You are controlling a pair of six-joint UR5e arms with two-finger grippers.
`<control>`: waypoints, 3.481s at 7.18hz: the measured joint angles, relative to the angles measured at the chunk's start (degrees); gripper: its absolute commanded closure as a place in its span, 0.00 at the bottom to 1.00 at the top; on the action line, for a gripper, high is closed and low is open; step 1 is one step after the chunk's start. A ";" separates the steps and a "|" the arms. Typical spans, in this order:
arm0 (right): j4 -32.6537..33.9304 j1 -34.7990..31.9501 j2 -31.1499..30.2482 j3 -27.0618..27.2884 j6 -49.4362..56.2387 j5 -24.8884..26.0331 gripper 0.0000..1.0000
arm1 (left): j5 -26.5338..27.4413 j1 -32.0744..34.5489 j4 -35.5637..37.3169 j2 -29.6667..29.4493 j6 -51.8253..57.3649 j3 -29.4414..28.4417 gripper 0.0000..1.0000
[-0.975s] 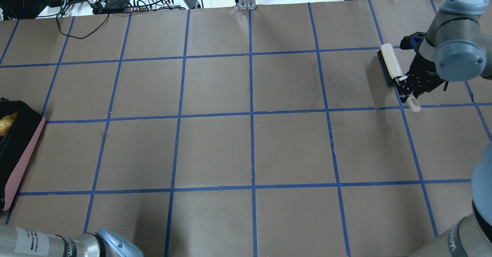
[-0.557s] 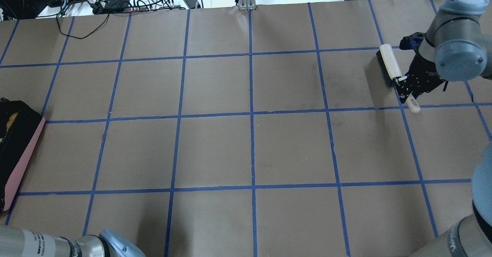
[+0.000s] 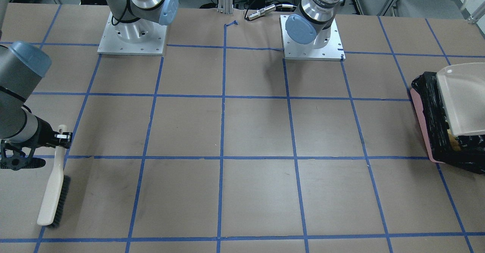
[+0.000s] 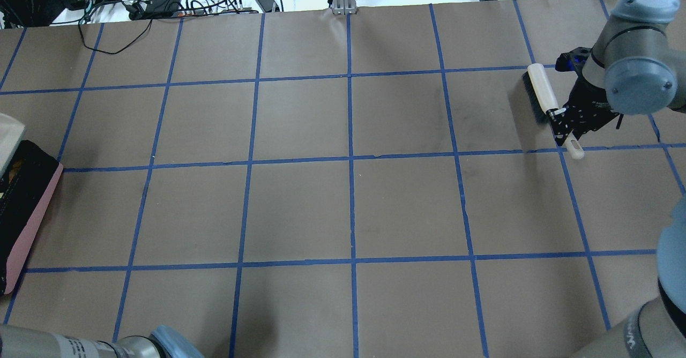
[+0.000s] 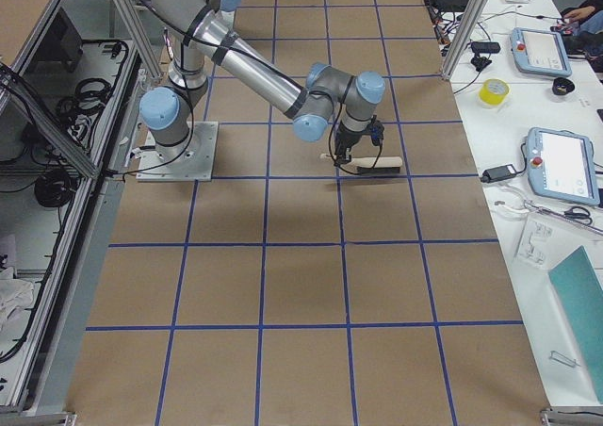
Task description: Sweep and dump trash into bin
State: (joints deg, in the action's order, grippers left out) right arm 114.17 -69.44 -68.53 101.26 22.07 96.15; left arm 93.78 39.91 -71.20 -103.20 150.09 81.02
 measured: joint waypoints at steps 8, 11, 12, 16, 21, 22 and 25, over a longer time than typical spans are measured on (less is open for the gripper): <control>-0.17 0.00 0.24 0.11 -0.20 0.19 0.42 | -3.15 32.59 0.48 3.68 -35.51 21.41 1.00; -0.63 0.00 0.07 0.05 -0.50 0.24 0.24 | -3.02 33.16 8.22 5.55 -39.64 31.60 1.00; -0.71 0.00 -0.38 -0.21 -0.63 0.33 0.16 | -3.02 32.97 10.39 6.38 -40.78 34.38 1.00; -5.09 -0.23 -7.32 -2.63 -1.56 -0.66 0.00 | -3.08 32.97 12.08 8.64 -43.11 39.50 1.00; -21.15 -10.89 -17.78 -11.43 -12.39 -2.28 0.00 | -3.10 33.32 12.24 8.72 -42.64 39.08 0.24; -21.52 -15.11 -18.54 -11.68 -13.90 -2.89 0.00 | -3.19 33.33 12.18 9.04 -42.78 38.28 0.25; -21.95 -18.77 -19.28 -11.39 -14.80 -5.74 0.00 | -5.53 34.18 6.02 12.05 -48.78 32.89 0.25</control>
State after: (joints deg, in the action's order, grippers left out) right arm 92.22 -88.21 -87.81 89.87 7.27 90.41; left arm 88.25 74.09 -65.17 -91.15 101.31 113.90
